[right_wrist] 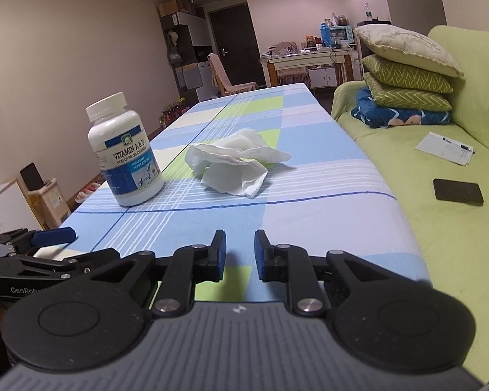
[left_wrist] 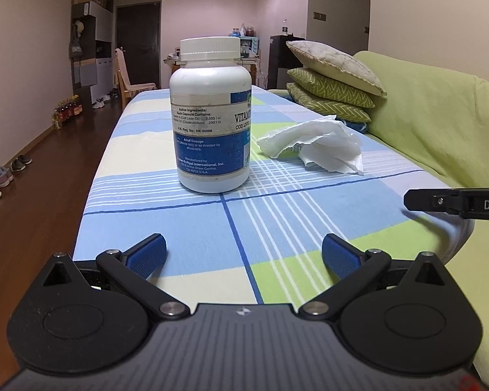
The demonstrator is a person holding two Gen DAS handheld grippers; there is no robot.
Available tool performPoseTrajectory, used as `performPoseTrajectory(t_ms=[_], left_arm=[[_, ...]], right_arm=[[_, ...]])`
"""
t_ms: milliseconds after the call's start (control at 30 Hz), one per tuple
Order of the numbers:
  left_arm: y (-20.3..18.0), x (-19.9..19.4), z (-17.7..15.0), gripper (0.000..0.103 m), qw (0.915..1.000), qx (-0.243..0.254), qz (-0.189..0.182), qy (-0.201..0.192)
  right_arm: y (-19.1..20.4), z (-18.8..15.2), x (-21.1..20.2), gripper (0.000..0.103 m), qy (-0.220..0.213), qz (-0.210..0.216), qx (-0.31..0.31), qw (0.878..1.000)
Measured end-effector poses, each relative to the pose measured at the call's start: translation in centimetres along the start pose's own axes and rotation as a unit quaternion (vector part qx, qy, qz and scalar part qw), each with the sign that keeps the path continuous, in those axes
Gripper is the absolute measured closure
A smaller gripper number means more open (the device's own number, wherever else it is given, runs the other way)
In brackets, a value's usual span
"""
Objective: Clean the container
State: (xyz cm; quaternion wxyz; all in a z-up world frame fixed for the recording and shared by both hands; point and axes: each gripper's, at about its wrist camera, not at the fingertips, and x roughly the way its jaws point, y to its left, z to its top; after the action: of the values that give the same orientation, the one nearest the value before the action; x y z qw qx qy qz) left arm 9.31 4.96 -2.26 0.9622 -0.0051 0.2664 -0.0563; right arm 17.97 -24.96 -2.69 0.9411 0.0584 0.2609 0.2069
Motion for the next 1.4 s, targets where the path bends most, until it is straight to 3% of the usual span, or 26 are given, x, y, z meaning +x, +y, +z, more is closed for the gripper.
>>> performPoseTrajectory(t_ms=[1400], left_arm=[[-0.7, -1.4, 0.6, 0.001, 0.9987, -0.040, 0.028, -0.009]], right_arm=[[1.6, 0.6, -1.9, 0.086, -0.014, -0.007, -0.027, 1.000]])
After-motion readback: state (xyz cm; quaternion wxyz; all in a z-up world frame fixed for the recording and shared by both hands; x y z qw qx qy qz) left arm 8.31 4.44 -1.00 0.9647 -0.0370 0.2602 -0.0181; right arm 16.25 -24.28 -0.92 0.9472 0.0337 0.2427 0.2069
